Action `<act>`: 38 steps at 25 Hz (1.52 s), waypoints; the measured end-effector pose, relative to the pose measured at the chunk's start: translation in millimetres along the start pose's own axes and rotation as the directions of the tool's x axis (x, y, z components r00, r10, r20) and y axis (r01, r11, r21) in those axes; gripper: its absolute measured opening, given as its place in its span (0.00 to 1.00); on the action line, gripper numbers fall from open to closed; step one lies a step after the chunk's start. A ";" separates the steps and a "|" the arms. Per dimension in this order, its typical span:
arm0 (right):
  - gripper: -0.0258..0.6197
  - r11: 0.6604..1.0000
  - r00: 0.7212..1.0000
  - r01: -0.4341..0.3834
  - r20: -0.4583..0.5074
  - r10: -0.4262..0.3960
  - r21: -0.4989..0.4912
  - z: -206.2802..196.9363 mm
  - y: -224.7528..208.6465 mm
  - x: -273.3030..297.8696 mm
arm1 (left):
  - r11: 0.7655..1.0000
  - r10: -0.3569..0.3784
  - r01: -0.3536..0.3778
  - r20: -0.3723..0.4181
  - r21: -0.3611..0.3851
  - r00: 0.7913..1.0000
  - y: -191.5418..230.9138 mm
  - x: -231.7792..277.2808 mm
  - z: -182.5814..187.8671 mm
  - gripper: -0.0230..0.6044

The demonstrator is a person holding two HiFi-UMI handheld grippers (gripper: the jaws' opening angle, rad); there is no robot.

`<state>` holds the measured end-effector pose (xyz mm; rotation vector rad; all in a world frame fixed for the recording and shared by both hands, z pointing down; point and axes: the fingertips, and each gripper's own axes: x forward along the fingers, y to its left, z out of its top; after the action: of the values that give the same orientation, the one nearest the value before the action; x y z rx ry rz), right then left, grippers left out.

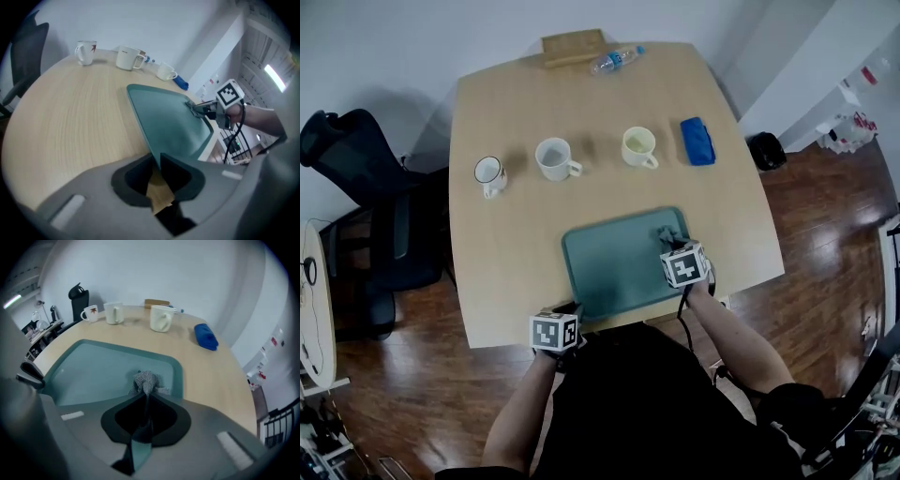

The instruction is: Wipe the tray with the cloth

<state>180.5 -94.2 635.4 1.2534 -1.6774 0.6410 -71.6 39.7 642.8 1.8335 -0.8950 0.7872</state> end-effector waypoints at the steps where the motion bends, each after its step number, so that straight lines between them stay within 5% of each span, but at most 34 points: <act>1: 0.08 0.999 1.000 0.023 -0.014 -0.023 0.024 -7.5 -15.7 0.4 | 1.000 0.000 0.000 -0.002 0.001 1.000 -0.4 0.5 -0.3 0.13; 7: 0.08 0.997 0.999 0.038 -0.036 -0.036 0.065 -15.3 -24.9 9.6 | 1.000 0.011 -0.011 -0.013 0.003 1.000 -1.8 0.1 -0.1 0.13; 11: 0.08 0.995 0.996 -0.092 0.017 0.091 0.030 11.1 49.1 4.3 | 1.000 0.014 -0.014 -0.010 0.005 1.000 -1.8 -1.4 3.0 0.13; 18: 0.08 0.946 0.960 -0.265 0.038 0.276 -0.186 47.6 196.4 -0.5 | 1.000 -0.010 0.011 0.011 -0.009 1.000 -1.9 -0.5 3.2 0.13; 23: 0.08 0.910 0.940 -0.324 0.024 0.341 -0.260 59.0 246.9 0.8 | 1.000 -0.019 0.020 0.026 -0.019 0.999 3.0 -4.4 5.0 0.13; 27: 0.08 0.859 0.895 -0.434 -0.019 0.447 -0.272 55.4 271.1 -3.5 | 0.999 -0.023 0.024 0.027 -0.025 0.999 5.8 -5.5 3.1 0.13; 30: 0.08 0.855 0.904 -0.416 -0.045 0.424 -0.309 48.2 255.3 -6.4 | 0.999 -0.029 0.030 0.025 -0.029 0.999 5.3 -4.7 1.7 0.13; 38: 0.08 0.963 0.983 -0.182 -0.030 0.180 -0.197 -6.8 90.5 -9.7 | 1.000 -0.008 0.009 0.035 -0.028 0.999 4.4 -3.8 1.7 0.13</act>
<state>99.3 -52.8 639.9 0.9601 -1.8125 0.5707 -77.0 37.7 641.1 1.8298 -0.9157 0.7361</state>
